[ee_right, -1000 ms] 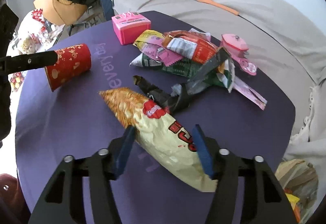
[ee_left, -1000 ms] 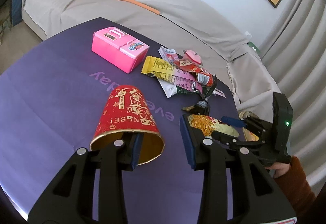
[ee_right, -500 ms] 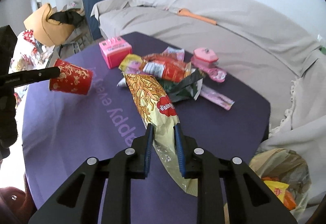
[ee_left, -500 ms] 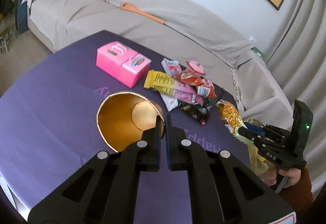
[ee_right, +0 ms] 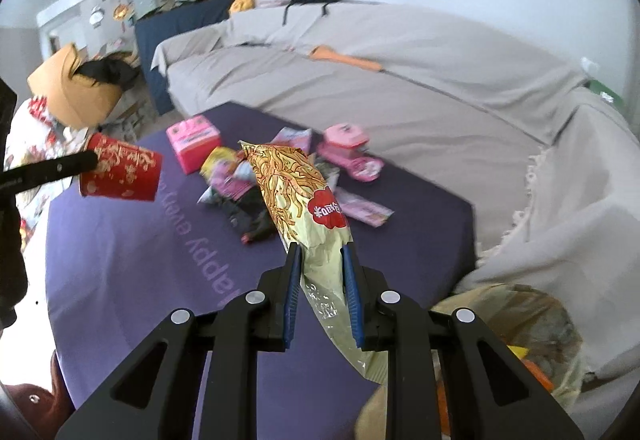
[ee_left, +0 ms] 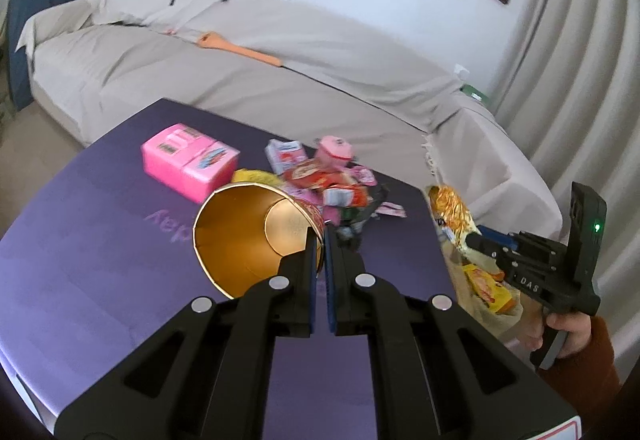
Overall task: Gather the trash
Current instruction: 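Carry the red cup and gold snack bag over the basket with both tools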
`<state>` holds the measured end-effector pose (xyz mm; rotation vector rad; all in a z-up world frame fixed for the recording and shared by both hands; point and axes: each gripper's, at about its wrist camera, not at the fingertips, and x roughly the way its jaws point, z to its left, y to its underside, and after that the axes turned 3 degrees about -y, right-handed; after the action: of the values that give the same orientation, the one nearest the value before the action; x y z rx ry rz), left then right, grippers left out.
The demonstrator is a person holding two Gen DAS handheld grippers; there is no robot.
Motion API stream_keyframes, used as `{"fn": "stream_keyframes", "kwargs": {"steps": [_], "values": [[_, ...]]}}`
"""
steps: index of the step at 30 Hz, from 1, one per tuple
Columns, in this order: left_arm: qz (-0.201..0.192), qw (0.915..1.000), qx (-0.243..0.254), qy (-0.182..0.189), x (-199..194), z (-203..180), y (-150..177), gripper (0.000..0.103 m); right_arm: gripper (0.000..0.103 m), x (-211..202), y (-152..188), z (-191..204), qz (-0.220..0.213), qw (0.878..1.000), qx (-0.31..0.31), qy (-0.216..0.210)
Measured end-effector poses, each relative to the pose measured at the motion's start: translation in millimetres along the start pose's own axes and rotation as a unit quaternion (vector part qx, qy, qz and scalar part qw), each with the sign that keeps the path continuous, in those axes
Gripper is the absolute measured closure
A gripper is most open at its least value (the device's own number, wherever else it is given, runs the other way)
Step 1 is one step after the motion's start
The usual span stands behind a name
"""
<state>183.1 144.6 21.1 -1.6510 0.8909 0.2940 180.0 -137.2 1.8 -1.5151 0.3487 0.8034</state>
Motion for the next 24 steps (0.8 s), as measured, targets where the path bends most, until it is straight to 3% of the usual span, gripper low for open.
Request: {"fn": "stream_keyframes", "kwargs": {"steps": [5,11,18,24], "values": [[-0.008,0.9988,0.034,0.033,3,-49,-17,0.1,0.082,-41,-3,-30,-0.039,0.999,0.019,0.032],[-0.003,0.9911,0.087,0.101,21,-134,-28,0.1,0.082,-94,9,-78,-0.076,0.993,0.05,0.078],[0.047,0.9756,0.136,0.165,72,-231,-11,0.1,0.082,-142,43,-139,-0.095,0.982,0.094,0.13],[0.105,0.9644,0.155,0.187,121,-276,14,0.1,0.082,-151,66,-173,-0.098,0.976,0.121,0.151]]}}
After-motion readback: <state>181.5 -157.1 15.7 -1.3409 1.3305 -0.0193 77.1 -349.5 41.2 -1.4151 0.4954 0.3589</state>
